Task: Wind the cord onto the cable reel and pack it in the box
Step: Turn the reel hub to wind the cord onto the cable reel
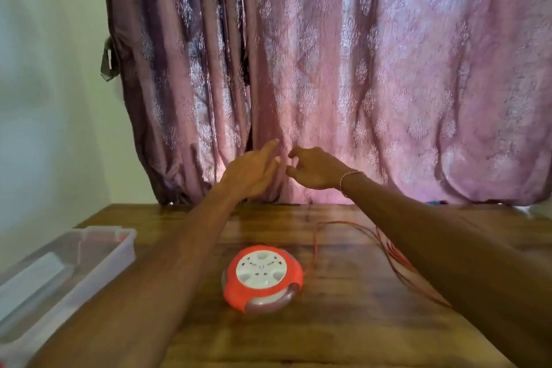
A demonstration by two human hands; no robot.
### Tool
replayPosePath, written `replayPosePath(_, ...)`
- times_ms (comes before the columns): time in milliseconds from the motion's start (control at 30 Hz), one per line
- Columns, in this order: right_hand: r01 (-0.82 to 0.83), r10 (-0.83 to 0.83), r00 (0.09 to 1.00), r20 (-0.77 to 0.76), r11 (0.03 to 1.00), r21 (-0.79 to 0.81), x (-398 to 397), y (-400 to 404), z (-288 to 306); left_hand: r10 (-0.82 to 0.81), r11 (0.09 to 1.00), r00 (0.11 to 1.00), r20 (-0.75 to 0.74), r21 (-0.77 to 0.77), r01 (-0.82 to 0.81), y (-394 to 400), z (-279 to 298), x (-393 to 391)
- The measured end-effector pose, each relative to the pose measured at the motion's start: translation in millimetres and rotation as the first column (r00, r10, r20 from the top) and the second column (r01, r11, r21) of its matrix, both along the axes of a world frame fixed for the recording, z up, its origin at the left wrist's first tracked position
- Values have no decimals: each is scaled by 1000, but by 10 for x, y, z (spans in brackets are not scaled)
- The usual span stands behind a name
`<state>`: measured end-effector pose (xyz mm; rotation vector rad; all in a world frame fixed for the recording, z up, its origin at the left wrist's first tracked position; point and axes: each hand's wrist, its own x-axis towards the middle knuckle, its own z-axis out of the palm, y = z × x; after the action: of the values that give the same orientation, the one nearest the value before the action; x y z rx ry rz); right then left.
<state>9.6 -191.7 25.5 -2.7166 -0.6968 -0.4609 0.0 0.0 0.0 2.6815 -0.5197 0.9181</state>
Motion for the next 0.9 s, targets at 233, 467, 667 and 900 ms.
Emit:
replayPosePath(233, -93, 85, 800, -595, 996, 17, -17, 33, -662, -7, 1000, 894, -447, 20, 18, 264, -641, -116)
replayPosePath(467, -25, 158, 609, -777, 983, 180, -73, 146, -1135, 114, 987, 823, -557, 156, -31, 437, -1065, -148)
replayPosePath(667, 66, 204, 483, -851, 961, 268, -36, 108, -1254, 145, 979, 755, -640, 204, -14, 472, -1321, 35)
replayPosePath(900, 119, 344, 462, -818, 889, 441, 164, -136, -1163, -1, 995, 871, -491, -87, -48, 393, -1167, 245)
